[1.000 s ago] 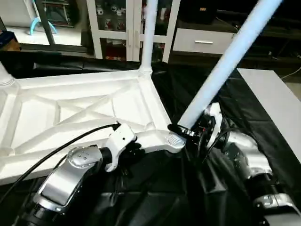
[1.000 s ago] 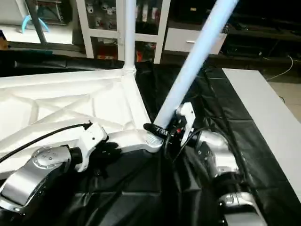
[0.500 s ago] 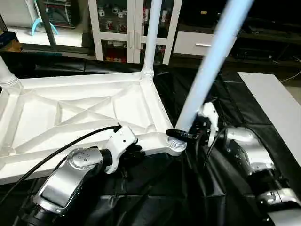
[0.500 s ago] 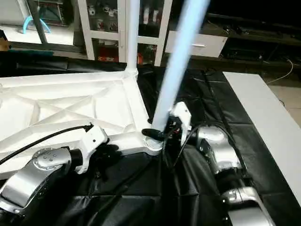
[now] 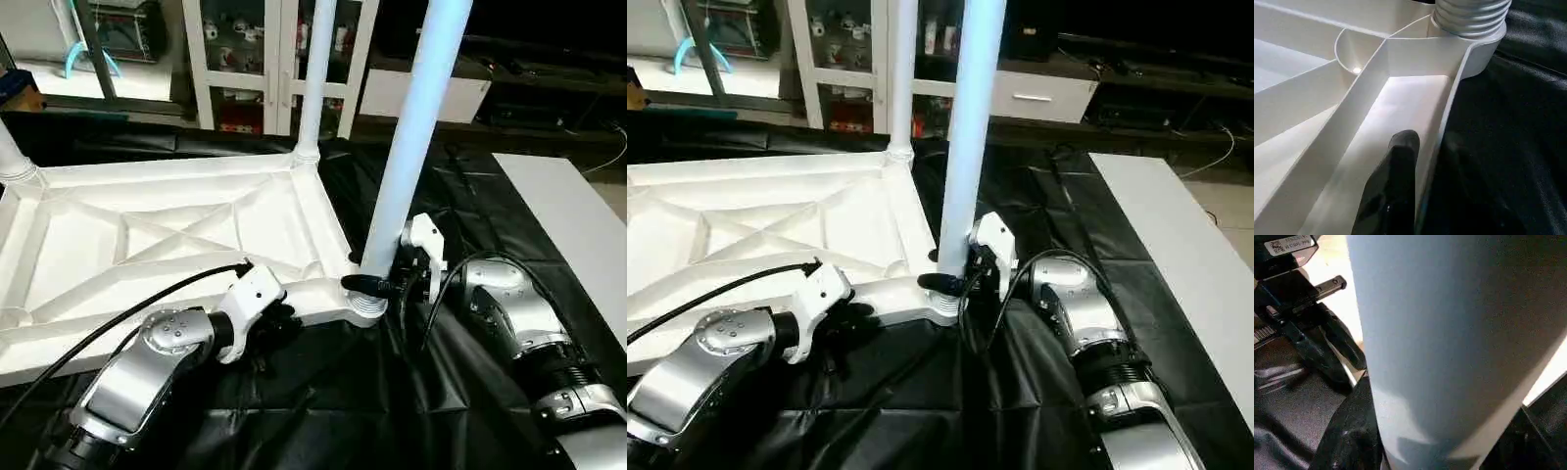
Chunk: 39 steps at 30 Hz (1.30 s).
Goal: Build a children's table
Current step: Insert table leg to table base
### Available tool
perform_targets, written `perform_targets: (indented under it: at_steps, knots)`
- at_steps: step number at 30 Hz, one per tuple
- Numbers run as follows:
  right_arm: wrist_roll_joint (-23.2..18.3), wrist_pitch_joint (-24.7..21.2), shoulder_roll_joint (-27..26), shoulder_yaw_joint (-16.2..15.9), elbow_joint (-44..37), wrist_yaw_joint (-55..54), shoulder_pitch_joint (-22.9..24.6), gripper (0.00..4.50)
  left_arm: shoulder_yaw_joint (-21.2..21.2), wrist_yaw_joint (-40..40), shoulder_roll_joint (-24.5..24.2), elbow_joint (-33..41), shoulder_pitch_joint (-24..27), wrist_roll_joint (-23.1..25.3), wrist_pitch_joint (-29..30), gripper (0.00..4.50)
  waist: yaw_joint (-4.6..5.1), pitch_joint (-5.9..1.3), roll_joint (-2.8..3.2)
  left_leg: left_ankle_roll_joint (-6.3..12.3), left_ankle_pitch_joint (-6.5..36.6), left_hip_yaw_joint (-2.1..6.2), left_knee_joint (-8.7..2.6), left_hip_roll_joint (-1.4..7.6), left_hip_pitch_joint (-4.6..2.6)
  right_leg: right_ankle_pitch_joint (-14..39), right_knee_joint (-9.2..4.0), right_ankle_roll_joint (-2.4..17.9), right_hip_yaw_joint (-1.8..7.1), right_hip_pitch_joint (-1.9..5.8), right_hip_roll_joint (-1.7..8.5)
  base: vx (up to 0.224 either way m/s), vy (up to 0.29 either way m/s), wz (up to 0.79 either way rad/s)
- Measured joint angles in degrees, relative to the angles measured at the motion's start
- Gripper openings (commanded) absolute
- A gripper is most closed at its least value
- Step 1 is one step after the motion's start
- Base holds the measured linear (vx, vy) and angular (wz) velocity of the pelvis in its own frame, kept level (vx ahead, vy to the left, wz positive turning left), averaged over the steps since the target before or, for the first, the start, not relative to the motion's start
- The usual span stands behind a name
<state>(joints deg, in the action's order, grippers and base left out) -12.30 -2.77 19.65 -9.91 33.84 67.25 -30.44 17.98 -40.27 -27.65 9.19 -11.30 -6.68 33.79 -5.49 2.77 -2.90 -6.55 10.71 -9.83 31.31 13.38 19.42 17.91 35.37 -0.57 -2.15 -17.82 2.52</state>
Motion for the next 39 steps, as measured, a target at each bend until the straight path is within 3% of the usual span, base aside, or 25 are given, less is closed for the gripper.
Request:
perform_targets:
  at_steps: [24, 28, 39]
  knots:
    - [0.1, 0.5, -0.7, 0.1, 0.0, -0.3, 0.1, 1.89, 0.0, -0.1, 0.3, 0.0, 0.1, 0.0, 0.0, 0.58, 0.31, 0.09, -0.23, 0.01, 0.0, -0.01, -0.85, -0.67, -0.25, 0.2, -0.32, -0.4, 0.1, 0.0, 0.54, 0.0, 0.0, 0.0]
    - [-2.2, 8.0, -6.8, 6.0, 0.0, -9.9, 6.0, 1.89, -1.0, 1.1, 1.8, -0.9, 0.0, 0.6, -0.4, 0.58, 0.53, 0.05, -0.13, 0.01, 0.0, -0.01, -1.0, -0.69, -0.28, 0.2, -0.38, -0.4, 0.11, -0.12, 0.56, 0.0, 0.0, 0.0]
    - [-2.9, 9.5, -6.0, 6.8, 0.0, -11.7, 6.1, 1.89, 0.1, 1.0, 2.9, -4.0, -2.3, 1.8, -3.5, 0.58, 0.42, -0.03, 0.32, 0.06, 0.0, -0.01, -0.89, -0.8, 0.14, 0.0, -0.52, -0.3, 0.05, -0.21, 0.66, 0.0, 0.0, 0.0]
